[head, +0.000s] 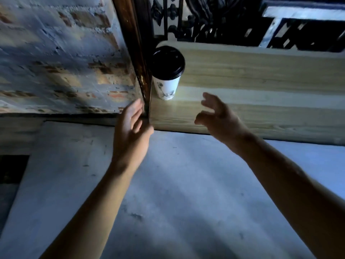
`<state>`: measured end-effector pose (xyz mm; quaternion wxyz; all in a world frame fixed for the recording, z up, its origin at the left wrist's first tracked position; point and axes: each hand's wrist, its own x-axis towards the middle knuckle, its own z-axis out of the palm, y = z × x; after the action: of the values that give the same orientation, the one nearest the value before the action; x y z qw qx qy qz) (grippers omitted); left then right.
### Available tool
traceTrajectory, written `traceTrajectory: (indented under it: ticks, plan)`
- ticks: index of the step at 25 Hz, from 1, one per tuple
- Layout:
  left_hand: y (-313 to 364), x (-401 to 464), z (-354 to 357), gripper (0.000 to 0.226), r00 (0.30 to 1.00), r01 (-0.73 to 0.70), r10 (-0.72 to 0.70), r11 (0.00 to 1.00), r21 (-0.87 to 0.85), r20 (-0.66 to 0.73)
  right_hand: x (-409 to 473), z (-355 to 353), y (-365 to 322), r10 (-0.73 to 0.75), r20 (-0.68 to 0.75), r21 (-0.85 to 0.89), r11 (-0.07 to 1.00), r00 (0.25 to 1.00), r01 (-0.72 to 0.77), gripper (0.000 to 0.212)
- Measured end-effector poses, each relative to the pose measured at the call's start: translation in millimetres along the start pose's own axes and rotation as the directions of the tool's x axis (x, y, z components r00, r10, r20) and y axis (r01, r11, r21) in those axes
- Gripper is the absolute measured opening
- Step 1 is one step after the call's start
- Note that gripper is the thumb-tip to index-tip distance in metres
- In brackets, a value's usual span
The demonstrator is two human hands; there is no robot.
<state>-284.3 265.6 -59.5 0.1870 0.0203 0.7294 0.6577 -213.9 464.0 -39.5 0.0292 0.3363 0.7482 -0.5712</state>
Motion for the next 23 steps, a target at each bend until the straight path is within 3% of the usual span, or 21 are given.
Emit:
traceTrajectory:
  ticks: [5,8,13,16,19,23]
  plan:
    - [1.9,-134.1,12.1,0.062,0.997,0.08,-0.077,0.99,0.118,-0.028,-108.1,-44.4,9.7,0.009,0.04,-0.11,0.994,0.999,-0.005,0.052]
    - [-11.2,-228.3,21.4,0.059,0.999,0.043,-0.049,0.962,0.269,0.015,-192.6,-75.9,25.7,-0.105,0.126,-0.262,0.956,0.986,0.136,0.037]
    - [-56.2,-357.9,34.8,0.054,0.989,0.144,-0.109,0.874,0.463,-0.101,-294.3,-113.1,72.1,-0.204,0.251,-0.438,0.848,0.946,0.299,0.026]
    - [-71.1,-392.3,51.6,0.074,0.971,0.172,-0.234,0.811,0.559,0.04,-328.7,-123.4,93.2,-0.207,0.283,-0.447,0.835,0.936,0.32,0.024]
    - [-69.4,-389.2,66.5,0.094,0.973,0.035,-0.157,0.827,0.561,0.171,-345.0,-119.2,99.3,-0.216,0.266,-0.476,0.818,0.939,0.323,0.03]
    - [-53.8,-374.1,72.5,0.066,0.963,-0.127,-0.005,0.873,0.47,0.271,-350.4,-108.5,101.1,-0.157,0.165,-0.501,0.837,0.974,0.22,0.037]
